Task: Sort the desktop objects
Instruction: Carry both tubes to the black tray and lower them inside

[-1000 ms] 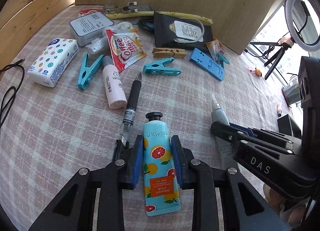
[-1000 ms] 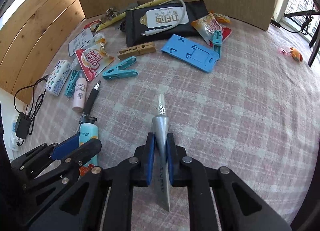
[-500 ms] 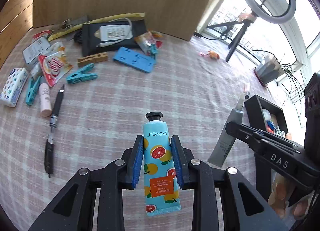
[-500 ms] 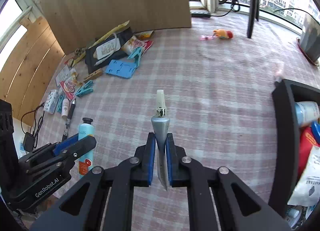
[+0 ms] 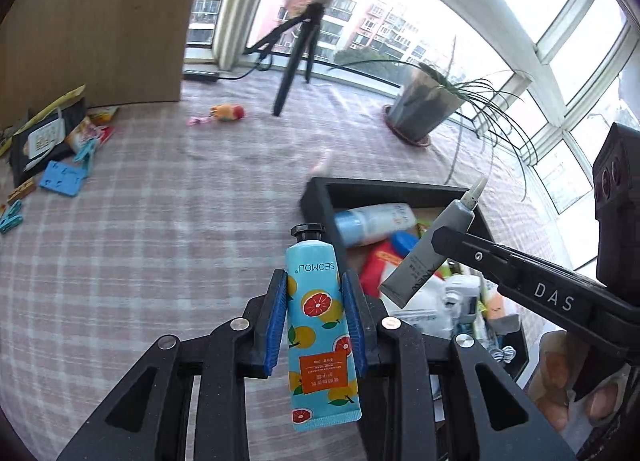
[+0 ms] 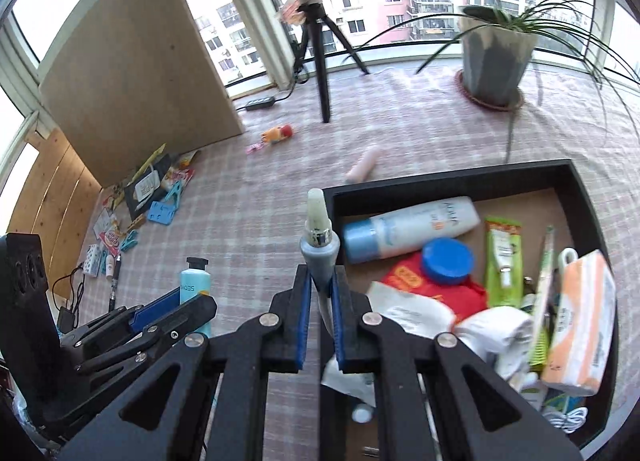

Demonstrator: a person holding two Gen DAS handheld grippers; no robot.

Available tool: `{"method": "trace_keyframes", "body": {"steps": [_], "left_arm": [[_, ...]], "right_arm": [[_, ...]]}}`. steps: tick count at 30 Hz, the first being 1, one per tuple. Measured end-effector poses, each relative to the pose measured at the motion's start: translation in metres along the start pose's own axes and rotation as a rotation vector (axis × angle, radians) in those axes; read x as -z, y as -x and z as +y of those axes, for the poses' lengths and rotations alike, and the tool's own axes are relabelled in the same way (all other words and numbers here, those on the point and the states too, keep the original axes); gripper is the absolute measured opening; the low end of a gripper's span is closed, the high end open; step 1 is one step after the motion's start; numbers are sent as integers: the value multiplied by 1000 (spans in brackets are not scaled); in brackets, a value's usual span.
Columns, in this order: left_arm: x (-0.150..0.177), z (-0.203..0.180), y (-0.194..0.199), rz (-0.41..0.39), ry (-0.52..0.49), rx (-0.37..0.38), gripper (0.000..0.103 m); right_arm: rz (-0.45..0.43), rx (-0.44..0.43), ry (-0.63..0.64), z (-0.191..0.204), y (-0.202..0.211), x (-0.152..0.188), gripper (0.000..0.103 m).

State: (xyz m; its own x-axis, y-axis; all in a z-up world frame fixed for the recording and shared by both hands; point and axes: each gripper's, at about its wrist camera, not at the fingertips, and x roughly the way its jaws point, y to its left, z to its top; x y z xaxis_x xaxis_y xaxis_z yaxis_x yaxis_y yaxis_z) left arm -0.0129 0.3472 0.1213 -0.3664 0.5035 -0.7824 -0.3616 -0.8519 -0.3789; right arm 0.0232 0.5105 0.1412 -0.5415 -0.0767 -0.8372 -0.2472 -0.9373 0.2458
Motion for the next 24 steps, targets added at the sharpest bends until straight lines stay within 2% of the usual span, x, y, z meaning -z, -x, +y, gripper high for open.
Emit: {"method": "trace_keyframes", "body": {"steps": [5,9,15,18,21,22,24], "left_arm": [[-6,-63,-21,22,-82,48,26],[-9,-96,-36,37,-125,65,26],[-9,-132,-52,53,-193,56,26],[-10,-140,-56,63,-217,51,27],[-13,-143,-57,74,-234,55,27],[-14,-143,-57,68,-234,54,32],[-14,-144,-56,65,-243,38,38]], "right_arm": [[-29,53,-77,-57,20,-2,10],[-21,64,-130,-91,23,0,10],[-36,45,-149,-103,30,0,10],[-12,19,-163,-106,27,-4,11],[-25,31,-177,-108,30,-4,20],[-33,29,-181,-109,32,-5,29],[-51,27,-193,-111,38,-4,40]]}}
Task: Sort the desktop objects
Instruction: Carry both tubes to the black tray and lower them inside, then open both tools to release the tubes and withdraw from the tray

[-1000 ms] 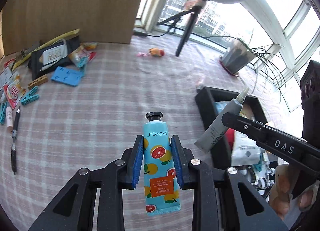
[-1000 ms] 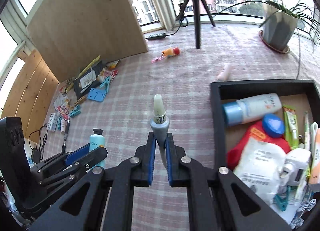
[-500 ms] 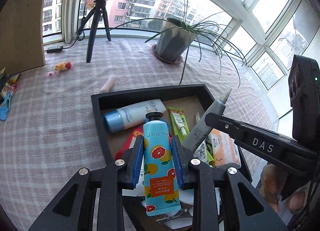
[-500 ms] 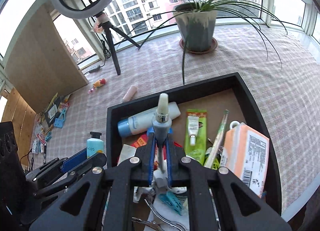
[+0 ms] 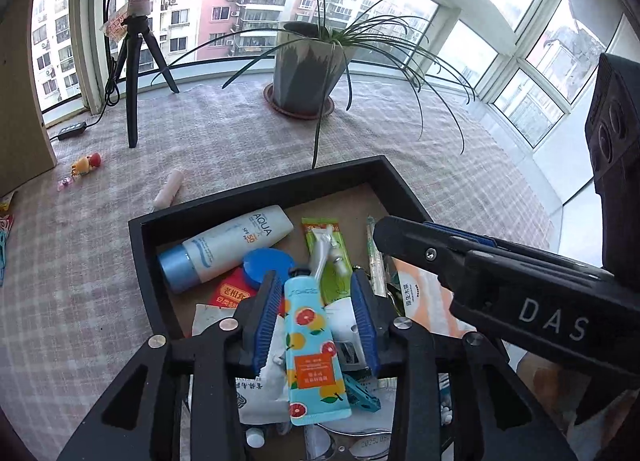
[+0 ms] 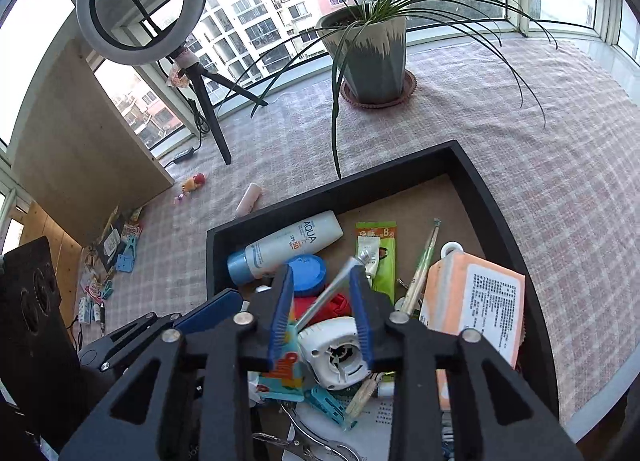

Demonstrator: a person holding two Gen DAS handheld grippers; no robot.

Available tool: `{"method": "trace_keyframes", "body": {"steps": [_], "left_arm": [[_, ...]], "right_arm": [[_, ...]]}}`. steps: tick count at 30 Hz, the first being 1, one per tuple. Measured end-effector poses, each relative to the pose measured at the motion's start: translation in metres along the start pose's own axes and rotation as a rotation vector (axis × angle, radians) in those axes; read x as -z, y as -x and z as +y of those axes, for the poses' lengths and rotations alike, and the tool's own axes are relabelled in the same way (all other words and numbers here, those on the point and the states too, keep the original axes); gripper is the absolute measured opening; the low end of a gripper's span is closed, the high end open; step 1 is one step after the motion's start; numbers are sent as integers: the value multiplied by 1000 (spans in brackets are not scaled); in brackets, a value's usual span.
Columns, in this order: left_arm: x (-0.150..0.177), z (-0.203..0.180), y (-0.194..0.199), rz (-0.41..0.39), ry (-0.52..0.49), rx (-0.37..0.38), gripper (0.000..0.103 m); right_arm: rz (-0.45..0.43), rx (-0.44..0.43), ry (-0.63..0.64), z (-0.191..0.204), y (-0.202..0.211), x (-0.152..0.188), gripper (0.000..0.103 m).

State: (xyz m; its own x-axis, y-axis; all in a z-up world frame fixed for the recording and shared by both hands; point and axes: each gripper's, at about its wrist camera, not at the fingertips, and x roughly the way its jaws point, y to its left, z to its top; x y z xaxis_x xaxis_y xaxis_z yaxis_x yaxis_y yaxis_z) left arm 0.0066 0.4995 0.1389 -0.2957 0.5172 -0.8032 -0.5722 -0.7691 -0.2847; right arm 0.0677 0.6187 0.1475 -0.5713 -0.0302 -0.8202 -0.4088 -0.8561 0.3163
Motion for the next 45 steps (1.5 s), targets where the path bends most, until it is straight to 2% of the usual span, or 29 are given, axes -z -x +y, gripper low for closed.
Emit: {"method": "trace_keyframes", "body": {"steps": [8,13,19,27,31,34,38,42,45], "left_arm": [[-1,22,6,15,45,3,40],[4,59,18,15,119,5,45],[21,112,38,5,183,-52,46],[50,182,68,-2,241,-100,46],[59,213,81,33,259,-62,46],[67,237,91,28,295,-75,46],[76,275,109,-9,369,-116,45],[91,310,127,-45,394,-225,46],[107,339,134,-36,416,-284,46]], "right_arm": [[-14,11,22,7,8,8,40],[-2,13,46,23,2,18,40],[25,-18,71,54,-15,30,40],[66,-49,158,125,-45,39,40],[84,-65,205,169,-59,42,40],[94,-70,246,202,-69,45,40],[106,-76,313,244,-81,49,40],[120,-94,389,280,-97,55,40],[138,-119,447,306,-110,60,40]]}}
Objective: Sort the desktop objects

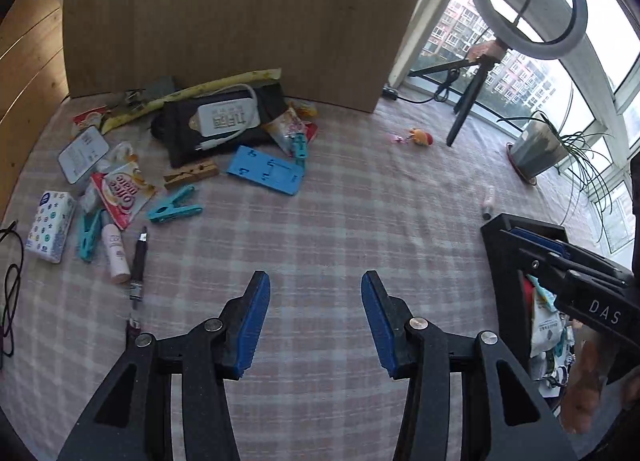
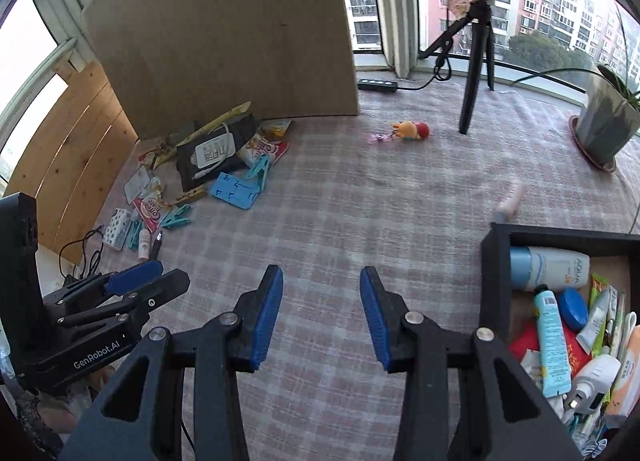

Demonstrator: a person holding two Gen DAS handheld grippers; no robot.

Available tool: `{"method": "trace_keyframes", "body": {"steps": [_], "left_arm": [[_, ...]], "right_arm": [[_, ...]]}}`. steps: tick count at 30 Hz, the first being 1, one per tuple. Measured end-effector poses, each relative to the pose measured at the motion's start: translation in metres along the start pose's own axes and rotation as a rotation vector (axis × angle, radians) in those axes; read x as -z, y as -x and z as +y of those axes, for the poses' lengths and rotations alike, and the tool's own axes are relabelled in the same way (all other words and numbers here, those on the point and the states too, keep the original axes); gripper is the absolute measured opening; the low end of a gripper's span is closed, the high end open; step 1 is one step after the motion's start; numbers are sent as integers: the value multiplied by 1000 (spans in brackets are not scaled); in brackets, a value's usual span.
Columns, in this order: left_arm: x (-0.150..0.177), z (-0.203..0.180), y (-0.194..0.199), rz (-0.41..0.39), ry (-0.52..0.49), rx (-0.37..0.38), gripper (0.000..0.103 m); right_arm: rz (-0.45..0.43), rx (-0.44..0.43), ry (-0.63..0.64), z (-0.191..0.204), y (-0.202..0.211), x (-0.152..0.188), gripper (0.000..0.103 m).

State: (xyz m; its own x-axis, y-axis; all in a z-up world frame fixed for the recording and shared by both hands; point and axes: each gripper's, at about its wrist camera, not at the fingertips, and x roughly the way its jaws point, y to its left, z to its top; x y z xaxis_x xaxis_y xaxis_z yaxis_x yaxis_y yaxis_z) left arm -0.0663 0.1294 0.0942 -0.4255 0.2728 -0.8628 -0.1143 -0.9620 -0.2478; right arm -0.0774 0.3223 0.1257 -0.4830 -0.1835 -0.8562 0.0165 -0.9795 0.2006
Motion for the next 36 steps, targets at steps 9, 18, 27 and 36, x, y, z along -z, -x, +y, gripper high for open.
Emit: {"method": "trace_keyframes", "body": {"steps": [9,18,27,36], "left_arm": [[7,119,-8,24,199,-104,46],[2,179,-23,36,238,-137,46],[-6,196,-37,28,256,-108,45],[-9,204,-39,19,251,-80,45]], "right_arm": [[76,-59,214,73,-59,-18,39],[143,-96,373,134,-114,-30,28],[206,-107,435,159,-156,-39,24],[223,-137,490,174,-176,-43,24]]}}
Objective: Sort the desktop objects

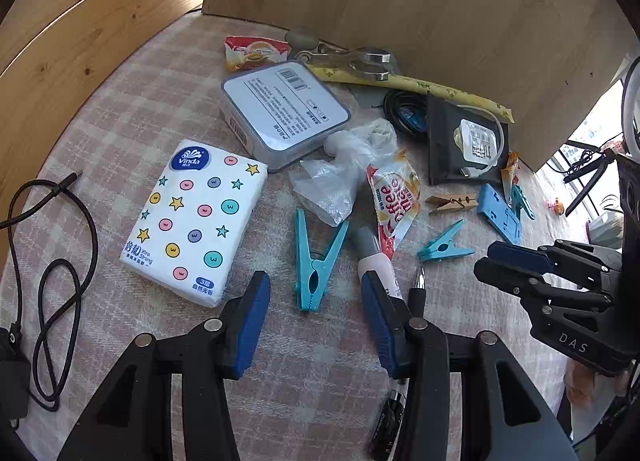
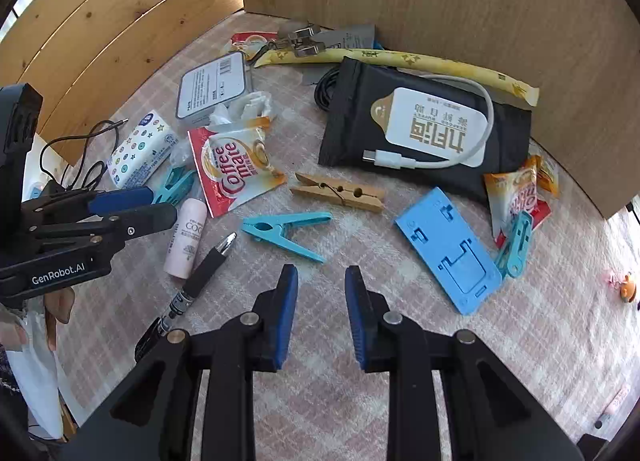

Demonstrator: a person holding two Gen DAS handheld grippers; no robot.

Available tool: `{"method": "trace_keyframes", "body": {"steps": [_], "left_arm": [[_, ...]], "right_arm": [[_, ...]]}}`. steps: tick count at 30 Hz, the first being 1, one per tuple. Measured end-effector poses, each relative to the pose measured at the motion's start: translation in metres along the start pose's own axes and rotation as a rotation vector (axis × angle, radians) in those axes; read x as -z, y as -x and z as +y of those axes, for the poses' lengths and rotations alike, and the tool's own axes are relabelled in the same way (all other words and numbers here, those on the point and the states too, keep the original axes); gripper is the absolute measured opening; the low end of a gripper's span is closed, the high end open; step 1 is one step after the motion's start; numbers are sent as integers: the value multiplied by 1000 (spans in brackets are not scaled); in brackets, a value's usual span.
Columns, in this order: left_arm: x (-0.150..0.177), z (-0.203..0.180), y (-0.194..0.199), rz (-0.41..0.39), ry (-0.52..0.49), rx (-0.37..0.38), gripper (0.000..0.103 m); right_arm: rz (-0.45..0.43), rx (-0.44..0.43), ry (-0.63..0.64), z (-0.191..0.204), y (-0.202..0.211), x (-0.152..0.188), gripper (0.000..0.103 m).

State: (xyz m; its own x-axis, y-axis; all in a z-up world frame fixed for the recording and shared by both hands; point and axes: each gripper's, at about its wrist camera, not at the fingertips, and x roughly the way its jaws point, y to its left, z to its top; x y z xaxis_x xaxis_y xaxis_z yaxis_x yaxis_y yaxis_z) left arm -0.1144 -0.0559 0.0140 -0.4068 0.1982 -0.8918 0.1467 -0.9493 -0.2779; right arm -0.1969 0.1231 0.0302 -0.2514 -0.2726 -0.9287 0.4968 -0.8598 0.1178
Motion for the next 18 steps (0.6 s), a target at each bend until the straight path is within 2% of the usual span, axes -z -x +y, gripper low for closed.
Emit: {"method": "trace_keyframes", "body": {"steps": [6,11,12,14,18], "left_arm": [[-4,-3,-3,-23,-28,-18,43],[-11,-4,-6,-32,-40,-12,43],[-11,-5,-6,-33,-47,-14,42],[-7,-3,-5,-38,-59,-12,42],[-2,-1,-3,-47,-50,11,42]], "right_arm": [[20,5,41,9,-13,-6,24],[15,5,22,12,-19,-11,24],[14,5,18,12,-19,-11,22],[14,31,25,14,-19,-11,12],[16,30,9,11,-18,-8,6]]}}
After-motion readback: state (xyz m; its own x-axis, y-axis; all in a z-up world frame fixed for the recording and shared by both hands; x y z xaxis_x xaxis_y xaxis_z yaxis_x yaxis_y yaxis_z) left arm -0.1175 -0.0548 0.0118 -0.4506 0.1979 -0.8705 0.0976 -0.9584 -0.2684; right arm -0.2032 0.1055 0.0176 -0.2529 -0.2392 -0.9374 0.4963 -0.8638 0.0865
